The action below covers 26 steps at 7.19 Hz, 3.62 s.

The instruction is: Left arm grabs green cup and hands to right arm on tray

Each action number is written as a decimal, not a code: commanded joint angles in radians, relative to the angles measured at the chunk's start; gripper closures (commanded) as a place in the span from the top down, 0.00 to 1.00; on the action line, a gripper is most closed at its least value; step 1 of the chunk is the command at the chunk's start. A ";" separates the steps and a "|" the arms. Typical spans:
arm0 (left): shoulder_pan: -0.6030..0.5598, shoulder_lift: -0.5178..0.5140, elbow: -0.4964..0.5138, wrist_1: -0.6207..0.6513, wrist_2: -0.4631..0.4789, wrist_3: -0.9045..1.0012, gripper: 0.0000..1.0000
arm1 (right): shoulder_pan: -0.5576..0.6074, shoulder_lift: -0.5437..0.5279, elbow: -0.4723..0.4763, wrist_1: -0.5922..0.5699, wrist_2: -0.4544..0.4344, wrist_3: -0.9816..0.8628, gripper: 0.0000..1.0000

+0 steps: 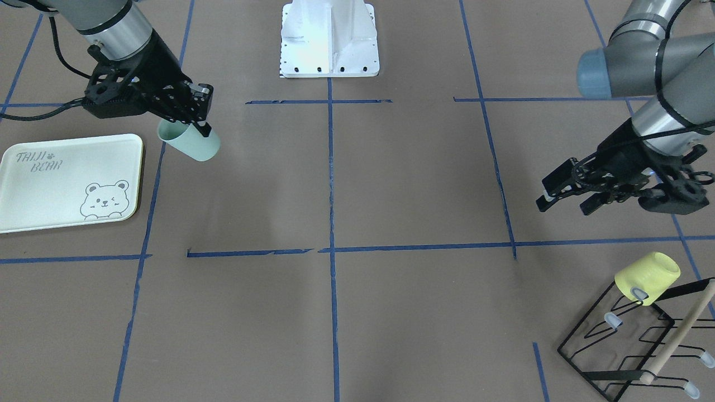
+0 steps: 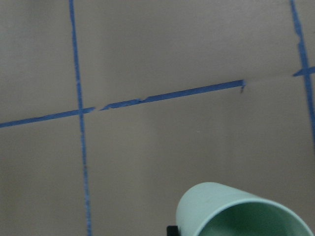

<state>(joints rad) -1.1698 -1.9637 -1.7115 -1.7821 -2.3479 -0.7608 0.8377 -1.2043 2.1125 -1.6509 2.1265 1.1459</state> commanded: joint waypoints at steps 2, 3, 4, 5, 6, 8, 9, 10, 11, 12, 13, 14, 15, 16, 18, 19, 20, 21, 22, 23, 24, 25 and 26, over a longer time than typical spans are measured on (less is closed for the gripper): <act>-0.155 0.185 -0.059 0.322 0.002 0.684 1.00 | 0.125 -0.203 0.063 -0.158 -0.008 -0.491 0.00; -0.210 0.250 -0.043 0.320 0.010 0.804 1.00 | 0.180 -0.303 0.060 -0.112 -0.007 -0.612 0.00; -0.241 0.328 -0.043 0.313 0.009 0.895 1.00 | 0.214 -0.408 0.044 0.005 -0.003 -0.655 0.00; -0.293 0.374 -0.048 0.320 0.000 0.905 1.00 | 0.224 -0.484 0.012 0.134 0.000 -0.657 0.00; -0.332 0.463 -0.063 0.310 -0.004 0.908 1.00 | 0.225 -0.539 -0.036 0.255 0.003 -0.654 0.00; -0.411 0.595 -0.104 0.308 0.002 0.907 1.00 | 0.225 -0.575 -0.107 0.368 0.021 -0.649 0.00; -0.415 0.623 -0.132 0.308 0.002 0.908 1.00 | 0.224 -0.574 -0.114 0.368 0.020 -0.628 0.00; -0.413 0.622 -0.135 0.308 0.002 0.903 1.00 | 0.221 -0.557 -0.127 0.373 0.017 -0.571 0.00; -0.413 0.620 -0.135 0.308 0.004 0.902 1.00 | 0.218 -0.529 -0.140 0.373 0.012 -0.545 0.00; -0.415 0.618 -0.140 0.308 0.002 0.902 1.00 | 0.206 -0.515 -0.158 0.373 0.010 -0.532 0.00; -0.415 0.620 -0.145 0.306 0.002 0.900 1.00 | 0.186 -0.512 -0.178 0.373 -0.002 -0.517 0.00; -0.415 0.618 -0.145 0.306 0.002 0.899 1.00 | 0.155 -0.499 -0.189 0.373 -0.017 -0.490 0.00; -0.415 0.618 -0.146 0.306 -0.001 0.899 1.00 | 0.112 -0.502 -0.190 0.375 -0.057 -0.433 0.00; -0.413 0.617 -0.145 0.306 -0.002 0.899 1.00 | 0.085 -0.505 -0.189 0.376 -0.078 -0.399 0.01; -0.413 0.617 -0.146 0.306 -0.004 0.899 1.00 | 0.064 -0.505 -0.190 0.375 -0.094 -0.396 0.03; -0.413 0.617 -0.145 0.306 -0.004 0.900 1.00 | 0.060 -0.505 -0.192 0.373 -0.094 -0.396 0.27; -0.413 0.617 -0.145 0.306 -0.004 0.899 1.00 | 0.058 -0.500 -0.198 0.373 -0.092 -0.396 0.87; -0.415 0.617 -0.145 0.306 -0.004 0.899 1.00 | 0.058 -0.498 -0.189 0.375 -0.091 -0.397 1.00; -0.413 0.615 -0.145 0.306 -0.004 0.899 1.00 | 0.061 -0.497 -0.178 0.373 -0.082 -0.399 1.00; -0.413 0.615 -0.145 0.306 -0.004 0.902 1.00 | 0.083 -0.505 -0.145 0.362 -0.050 -0.414 1.00; -0.413 0.614 -0.145 0.306 -0.002 0.906 1.00 | 0.150 -0.508 -0.141 0.358 0.026 -0.461 1.00; -0.413 0.614 -0.145 0.300 -0.002 0.902 1.00 | 0.247 -0.529 -0.144 0.332 0.097 -0.588 1.00; -0.412 0.614 -0.143 0.299 -0.001 0.900 1.00 | 0.347 -0.553 -0.140 0.245 0.115 -0.767 1.00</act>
<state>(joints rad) -1.5826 -1.3496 -1.8556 -1.4801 -2.3498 0.1417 1.0685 -1.7315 1.9684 -1.3313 2.1935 0.5619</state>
